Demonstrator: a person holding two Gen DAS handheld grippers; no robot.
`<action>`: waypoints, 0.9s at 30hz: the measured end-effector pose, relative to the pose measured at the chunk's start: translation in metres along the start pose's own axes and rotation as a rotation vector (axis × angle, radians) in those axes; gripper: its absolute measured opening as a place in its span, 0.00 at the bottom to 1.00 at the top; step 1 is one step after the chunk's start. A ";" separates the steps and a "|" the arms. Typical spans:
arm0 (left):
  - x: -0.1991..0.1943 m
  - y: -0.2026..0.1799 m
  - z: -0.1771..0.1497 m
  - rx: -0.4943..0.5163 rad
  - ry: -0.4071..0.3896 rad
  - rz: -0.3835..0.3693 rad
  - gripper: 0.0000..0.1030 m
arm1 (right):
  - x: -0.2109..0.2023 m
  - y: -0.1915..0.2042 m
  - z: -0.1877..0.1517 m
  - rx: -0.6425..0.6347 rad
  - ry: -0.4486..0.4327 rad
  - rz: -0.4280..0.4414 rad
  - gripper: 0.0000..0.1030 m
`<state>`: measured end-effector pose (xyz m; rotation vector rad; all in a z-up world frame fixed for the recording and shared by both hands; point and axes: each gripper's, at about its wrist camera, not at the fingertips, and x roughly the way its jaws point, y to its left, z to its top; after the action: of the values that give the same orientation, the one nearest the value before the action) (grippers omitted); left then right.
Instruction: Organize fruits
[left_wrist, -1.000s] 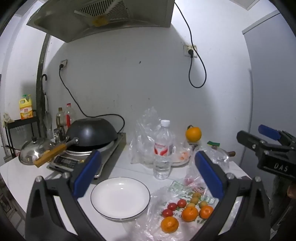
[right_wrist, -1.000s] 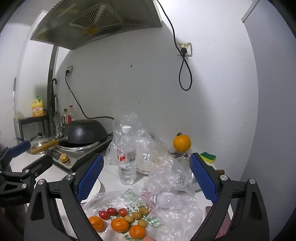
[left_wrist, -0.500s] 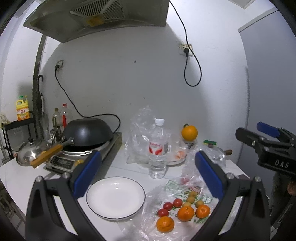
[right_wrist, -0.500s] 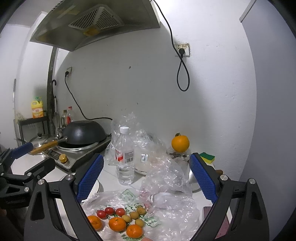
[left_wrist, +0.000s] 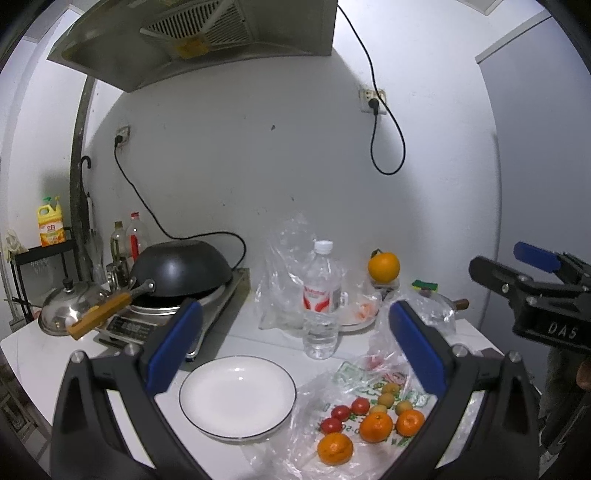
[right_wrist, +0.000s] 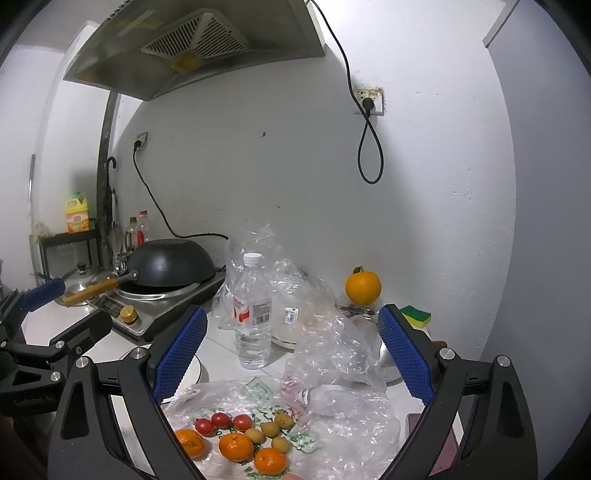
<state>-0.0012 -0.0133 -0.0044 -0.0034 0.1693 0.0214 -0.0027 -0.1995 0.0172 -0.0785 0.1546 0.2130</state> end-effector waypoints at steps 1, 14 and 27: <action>0.000 0.000 0.000 0.000 0.000 0.000 0.99 | 0.000 0.000 0.000 -0.001 0.000 0.000 0.93; 0.001 0.006 0.003 0.000 -0.002 0.033 0.99 | 0.002 0.006 0.002 -0.010 0.015 0.015 0.93; 0.002 0.009 0.001 0.013 -0.020 0.049 0.99 | 0.006 0.005 0.001 0.000 0.047 0.020 0.93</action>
<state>0.0007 -0.0045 -0.0036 0.0142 0.1497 0.0693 0.0023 -0.1937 0.0165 -0.0818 0.2022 0.2310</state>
